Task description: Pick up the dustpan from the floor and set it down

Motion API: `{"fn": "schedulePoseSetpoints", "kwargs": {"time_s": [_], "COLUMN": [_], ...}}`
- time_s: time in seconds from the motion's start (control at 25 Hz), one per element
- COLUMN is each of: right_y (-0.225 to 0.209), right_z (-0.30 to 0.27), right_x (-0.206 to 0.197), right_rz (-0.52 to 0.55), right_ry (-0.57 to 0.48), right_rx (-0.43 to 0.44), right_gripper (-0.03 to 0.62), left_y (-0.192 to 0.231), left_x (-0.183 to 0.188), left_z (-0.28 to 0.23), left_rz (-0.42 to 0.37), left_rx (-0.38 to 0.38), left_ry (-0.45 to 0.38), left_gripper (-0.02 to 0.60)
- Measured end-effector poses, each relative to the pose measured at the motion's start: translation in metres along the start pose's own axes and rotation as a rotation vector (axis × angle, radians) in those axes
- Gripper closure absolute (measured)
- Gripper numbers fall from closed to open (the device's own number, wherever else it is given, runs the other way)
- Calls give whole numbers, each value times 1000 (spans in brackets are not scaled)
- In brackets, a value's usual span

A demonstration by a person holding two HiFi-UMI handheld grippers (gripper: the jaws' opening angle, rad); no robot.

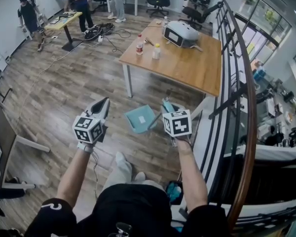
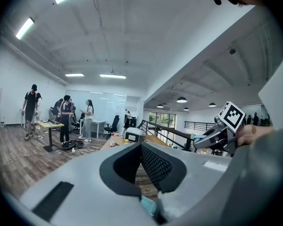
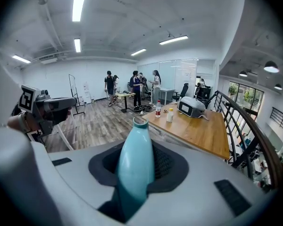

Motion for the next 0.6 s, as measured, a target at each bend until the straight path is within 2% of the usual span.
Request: {"fn": "schedulePoseSetpoints", "kwargs": {"time_s": [0.6], "right_y": [15], "right_z": [-9], "right_x": [-19], "right_rz": [0], "right_ry": [30], "right_rx": [26], "right_gripper": [502], "left_y": [-3], "left_x": [-12], "left_z": [1], "left_rz": [6], "left_rx": [-4], "left_ry": [29], "left_gripper": [584]}}
Point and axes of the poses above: the fingertips, and each gripper's own axes: z backward along the fingers, y to its left, x out of its top, the point moved 1 cm from there along z, backward along the fingers, and after that the axes turned 7 degrees about z, right-handed, at the moved point
